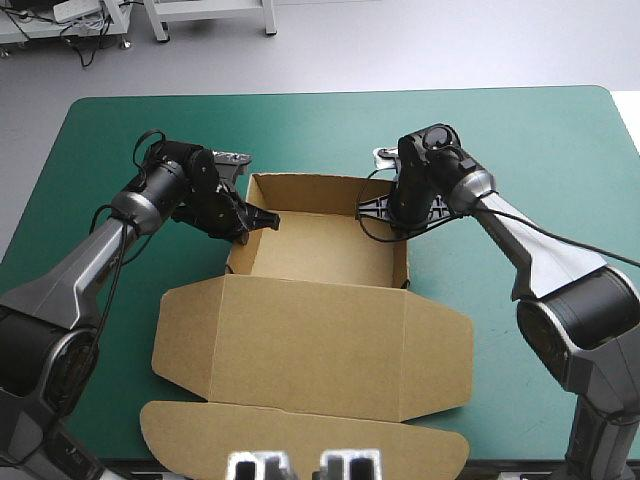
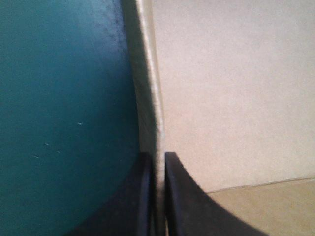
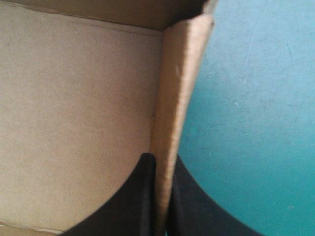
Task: Fold the box
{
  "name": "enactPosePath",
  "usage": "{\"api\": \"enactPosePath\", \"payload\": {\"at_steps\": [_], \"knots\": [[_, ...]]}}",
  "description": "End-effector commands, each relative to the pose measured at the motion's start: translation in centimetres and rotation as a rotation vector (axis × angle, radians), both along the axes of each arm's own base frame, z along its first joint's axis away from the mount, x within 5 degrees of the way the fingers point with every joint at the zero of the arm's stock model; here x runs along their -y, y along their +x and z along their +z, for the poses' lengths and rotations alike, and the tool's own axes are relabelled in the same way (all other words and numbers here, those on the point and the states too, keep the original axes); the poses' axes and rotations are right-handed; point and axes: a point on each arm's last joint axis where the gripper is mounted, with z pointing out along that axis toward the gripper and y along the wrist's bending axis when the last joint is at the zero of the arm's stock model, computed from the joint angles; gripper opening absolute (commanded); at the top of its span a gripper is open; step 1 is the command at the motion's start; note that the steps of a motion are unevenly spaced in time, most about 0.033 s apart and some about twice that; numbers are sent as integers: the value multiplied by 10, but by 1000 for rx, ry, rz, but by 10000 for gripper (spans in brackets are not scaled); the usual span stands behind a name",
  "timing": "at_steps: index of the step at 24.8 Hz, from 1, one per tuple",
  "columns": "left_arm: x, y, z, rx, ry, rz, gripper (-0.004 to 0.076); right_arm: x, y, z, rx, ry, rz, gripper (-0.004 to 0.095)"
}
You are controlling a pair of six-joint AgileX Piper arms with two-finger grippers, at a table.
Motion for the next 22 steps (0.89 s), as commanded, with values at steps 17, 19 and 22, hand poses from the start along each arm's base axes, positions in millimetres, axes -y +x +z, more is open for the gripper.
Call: {"api": "enactPosePath", "payload": {"at_steps": [17, 19, 22], "knots": [[17, 14, 28, 105, -91, -66, 418, -10, 6, 40, 118, 38, 135, 500], [18, 15, 29, 120, -96, -64, 484, -10, 6, 40, 120, 34, 135, 524], [18, 17, 29, 138, -103, -58, 507, -9, 8, 40, 138, 27, 133, 525]]}}
